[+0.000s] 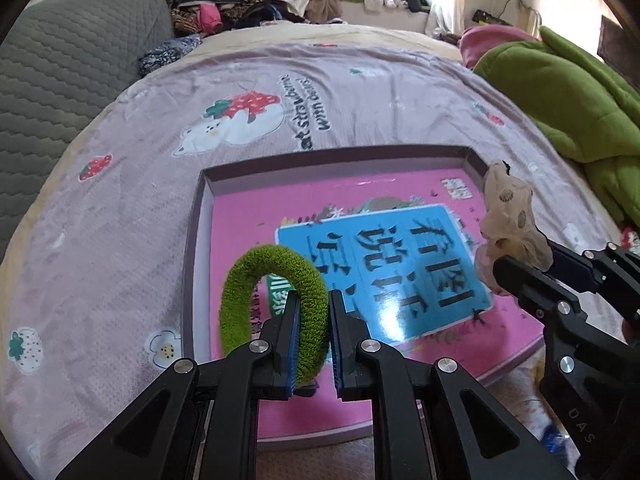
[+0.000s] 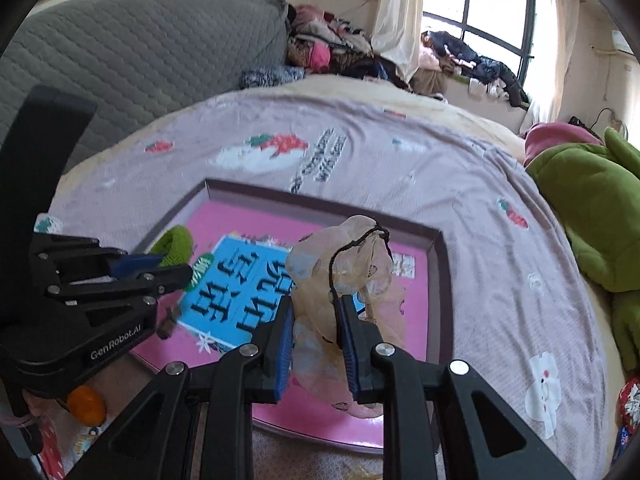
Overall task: Organize objects
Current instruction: 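Carry the green ring and lace bag over the pink book tray with both grippers, then release the green ring with the left gripper while the right gripper releases the lace bag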
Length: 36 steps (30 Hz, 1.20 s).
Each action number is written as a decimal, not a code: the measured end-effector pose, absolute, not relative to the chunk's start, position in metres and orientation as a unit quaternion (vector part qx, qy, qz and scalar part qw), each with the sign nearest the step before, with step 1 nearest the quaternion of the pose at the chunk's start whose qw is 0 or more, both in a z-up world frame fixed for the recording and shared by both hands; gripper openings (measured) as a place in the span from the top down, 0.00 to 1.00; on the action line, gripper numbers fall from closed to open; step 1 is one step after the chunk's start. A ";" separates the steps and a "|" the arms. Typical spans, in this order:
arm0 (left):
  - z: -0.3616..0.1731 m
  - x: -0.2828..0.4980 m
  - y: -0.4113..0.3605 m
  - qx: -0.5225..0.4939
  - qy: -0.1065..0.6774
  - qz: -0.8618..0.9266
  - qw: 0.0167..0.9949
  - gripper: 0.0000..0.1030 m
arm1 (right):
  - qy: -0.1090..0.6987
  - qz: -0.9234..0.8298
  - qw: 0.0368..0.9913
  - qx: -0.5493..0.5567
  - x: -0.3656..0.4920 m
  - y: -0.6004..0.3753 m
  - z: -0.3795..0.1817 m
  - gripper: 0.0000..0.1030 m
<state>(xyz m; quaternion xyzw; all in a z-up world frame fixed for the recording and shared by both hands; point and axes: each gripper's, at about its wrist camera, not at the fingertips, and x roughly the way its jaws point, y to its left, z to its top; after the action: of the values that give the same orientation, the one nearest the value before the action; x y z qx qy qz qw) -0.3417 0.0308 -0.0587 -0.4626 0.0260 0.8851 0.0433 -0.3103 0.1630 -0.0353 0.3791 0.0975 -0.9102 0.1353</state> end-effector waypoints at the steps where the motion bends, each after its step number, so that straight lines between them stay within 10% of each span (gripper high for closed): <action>1: -0.061 -0.343 0.030 -0.463 0.029 0.885 0.041 0.86 | 0.099 -0.908 0.136 0.383 -0.312 0.163 -0.038 0.78; 16: -0.093 -0.353 0.036 -0.493 0.061 0.868 0.021 0.80 | 0.107 -0.884 0.109 0.442 -0.329 0.165 -0.074 0.73; 36: -0.059 -0.348 0.026 -0.468 0.030 0.882 0.043 0.41 | 0.065 -0.906 0.122 0.401 -0.322 0.170 -0.044 0.46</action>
<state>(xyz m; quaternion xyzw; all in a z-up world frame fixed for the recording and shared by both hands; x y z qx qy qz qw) -0.3480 0.0259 -0.0587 -0.4680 0.0297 0.8822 0.0431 -0.3218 0.1697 -0.0440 0.4007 0.0648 -0.9058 0.1215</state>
